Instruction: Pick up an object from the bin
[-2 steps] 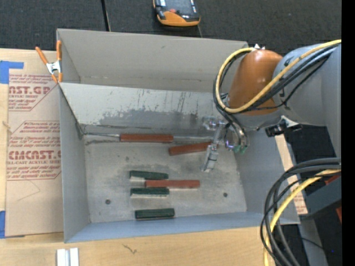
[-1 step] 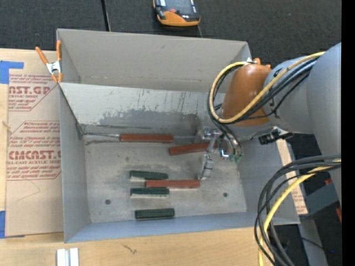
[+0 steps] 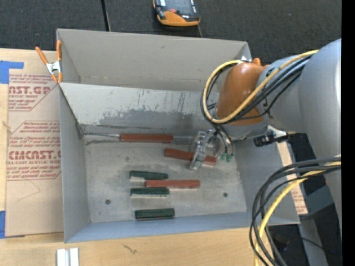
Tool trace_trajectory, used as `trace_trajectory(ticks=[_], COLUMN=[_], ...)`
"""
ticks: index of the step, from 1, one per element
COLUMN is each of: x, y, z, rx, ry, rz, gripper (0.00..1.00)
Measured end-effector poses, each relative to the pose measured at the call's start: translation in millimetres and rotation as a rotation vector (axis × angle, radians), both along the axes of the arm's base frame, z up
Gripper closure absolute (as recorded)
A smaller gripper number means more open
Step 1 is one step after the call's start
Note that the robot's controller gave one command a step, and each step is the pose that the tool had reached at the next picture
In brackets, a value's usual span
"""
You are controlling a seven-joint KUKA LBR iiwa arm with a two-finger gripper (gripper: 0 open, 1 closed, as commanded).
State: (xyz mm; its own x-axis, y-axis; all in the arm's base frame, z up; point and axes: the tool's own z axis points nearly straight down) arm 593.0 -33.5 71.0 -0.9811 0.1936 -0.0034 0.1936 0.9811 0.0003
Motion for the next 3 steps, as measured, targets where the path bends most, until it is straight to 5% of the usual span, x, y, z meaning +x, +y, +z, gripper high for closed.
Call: trace_trajectory(ticks=[3], x=[-1.4], y=[0.1], z=[4.2], rx=[0.001], ry=[0.005], rz=[0.0], gripper=[1.0])
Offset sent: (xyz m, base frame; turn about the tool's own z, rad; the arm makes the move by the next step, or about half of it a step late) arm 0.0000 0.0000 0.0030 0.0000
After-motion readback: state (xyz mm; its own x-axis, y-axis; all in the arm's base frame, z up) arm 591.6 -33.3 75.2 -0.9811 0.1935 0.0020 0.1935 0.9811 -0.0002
